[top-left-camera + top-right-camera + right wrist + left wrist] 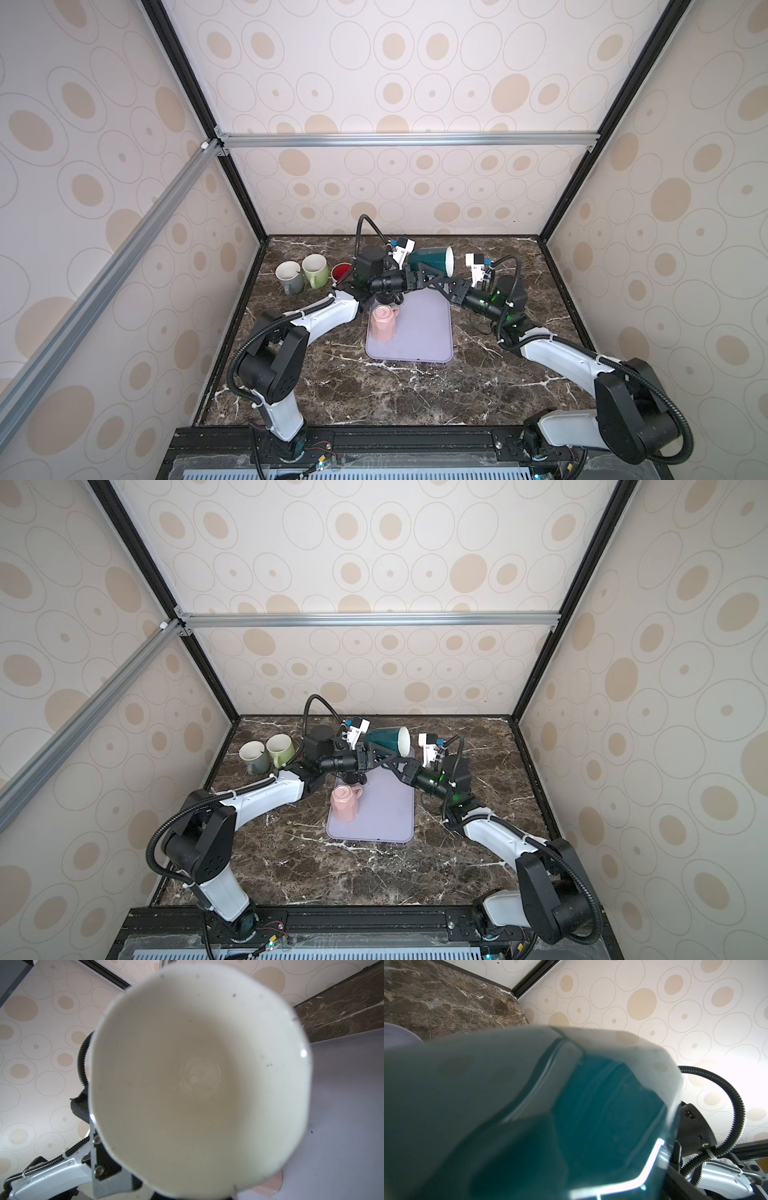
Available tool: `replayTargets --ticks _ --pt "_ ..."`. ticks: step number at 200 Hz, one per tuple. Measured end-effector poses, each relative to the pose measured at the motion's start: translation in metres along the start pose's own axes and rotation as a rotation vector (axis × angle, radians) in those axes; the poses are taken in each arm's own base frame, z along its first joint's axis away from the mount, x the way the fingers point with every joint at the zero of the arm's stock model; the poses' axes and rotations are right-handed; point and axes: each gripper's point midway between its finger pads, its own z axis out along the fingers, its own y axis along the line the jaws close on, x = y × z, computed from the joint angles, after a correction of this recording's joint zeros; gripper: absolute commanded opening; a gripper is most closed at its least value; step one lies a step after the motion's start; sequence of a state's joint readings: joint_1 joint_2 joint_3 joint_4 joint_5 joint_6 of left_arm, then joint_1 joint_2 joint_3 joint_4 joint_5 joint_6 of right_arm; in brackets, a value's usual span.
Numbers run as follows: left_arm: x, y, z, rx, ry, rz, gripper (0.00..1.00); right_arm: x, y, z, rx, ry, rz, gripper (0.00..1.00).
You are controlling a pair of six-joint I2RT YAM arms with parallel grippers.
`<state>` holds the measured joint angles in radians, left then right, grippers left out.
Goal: Turn the mug right side up
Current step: 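Rotate the teal mug upright between grippers, then open the left gripper, then carry the teal mug with the right gripper past the tray's far side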
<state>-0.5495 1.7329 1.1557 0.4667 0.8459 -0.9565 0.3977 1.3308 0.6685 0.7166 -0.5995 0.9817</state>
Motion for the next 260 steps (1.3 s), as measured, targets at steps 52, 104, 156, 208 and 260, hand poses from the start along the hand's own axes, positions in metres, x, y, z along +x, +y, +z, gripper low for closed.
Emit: replayTargets --ticks 52,104,156,208,260 --pt "0.000 0.000 0.000 0.007 -0.006 -0.004 0.98 0.000 -0.001 -0.001 0.013 -0.005 0.002 0.00" --pt "-0.001 0.006 -0.002 -0.017 -0.027 -0.012 0.98 -0.002 -0.013 -0.010 0.109 -0.033 0.010 0.00" --pt "-0.004 0.002 -0.008 -0.028 -0.051 -0.007 0.98 -0.005 -0.028 -0.029 0.249 -0.069 -0.016 0.00" --pt "-0.013 -0.014 -0.019 -0.035 -0.100 0.040 0.98 0.002 -0.053 -0.039 0.389 -0.046 -0.016 0.00" --pt "-0.026 -0.025 -0.037 -0.116 -0.172 0.122 0.98 -0.013 -0.059 -0.057 0.532 -0.054 -0.069 0.00"
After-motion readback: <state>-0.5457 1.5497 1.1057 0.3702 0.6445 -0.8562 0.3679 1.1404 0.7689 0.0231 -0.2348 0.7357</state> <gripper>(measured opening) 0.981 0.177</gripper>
